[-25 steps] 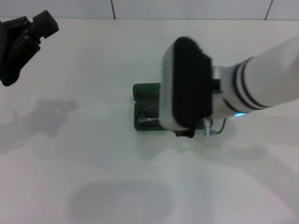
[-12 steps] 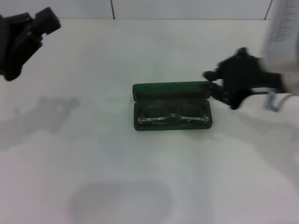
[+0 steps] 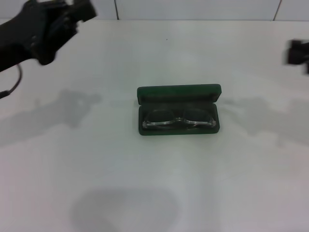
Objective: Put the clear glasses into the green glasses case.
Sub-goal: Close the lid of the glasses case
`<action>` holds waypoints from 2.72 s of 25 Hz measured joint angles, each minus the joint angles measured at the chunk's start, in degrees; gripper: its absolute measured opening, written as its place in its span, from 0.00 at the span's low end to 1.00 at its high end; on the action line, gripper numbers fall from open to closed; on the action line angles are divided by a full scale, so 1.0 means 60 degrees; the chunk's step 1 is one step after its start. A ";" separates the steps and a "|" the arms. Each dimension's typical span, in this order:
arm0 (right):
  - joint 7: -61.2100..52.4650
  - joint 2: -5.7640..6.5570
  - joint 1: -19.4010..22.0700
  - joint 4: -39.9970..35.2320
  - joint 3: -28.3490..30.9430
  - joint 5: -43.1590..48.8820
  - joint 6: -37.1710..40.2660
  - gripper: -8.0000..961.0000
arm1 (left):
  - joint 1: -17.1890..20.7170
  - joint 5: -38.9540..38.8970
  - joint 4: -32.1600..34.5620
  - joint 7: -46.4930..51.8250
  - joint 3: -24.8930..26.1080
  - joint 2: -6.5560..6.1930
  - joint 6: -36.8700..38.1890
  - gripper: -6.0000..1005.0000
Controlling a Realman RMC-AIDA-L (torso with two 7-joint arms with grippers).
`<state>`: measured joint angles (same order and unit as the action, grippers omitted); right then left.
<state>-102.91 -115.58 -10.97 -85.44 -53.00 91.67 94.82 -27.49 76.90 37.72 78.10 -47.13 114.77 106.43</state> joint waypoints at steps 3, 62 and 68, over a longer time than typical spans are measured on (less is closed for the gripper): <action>0.0479 0.0011 -0.0063 0.1023 0.1362 -0.0009 0.0911 0.19 | -0.0176 0.0126 -0.0005 0.0007 -0.0022 0.0086 -0.0090 0.05; 0.0427 -0.0004 -0.0300 0.3313 0.0185 0.2417 -0.1707 0.18 | -0.1732 0.2494 -0.1029 0.0283 -0.2437 0.0827 -0.5168 0.07; 0.0675 0.0001 -0.0294 0.3740 0.0292 0.2309 -0.1739 0.18 | -0.2169 0.2102 -0.1541 0.0218 -0.2910 0.0889 -0.6398 0.09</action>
<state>-98.87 -115.57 -12.74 -63.00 -51.25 105.52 84.39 -40.51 89.52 28.48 79.41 -64.60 120.11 68.04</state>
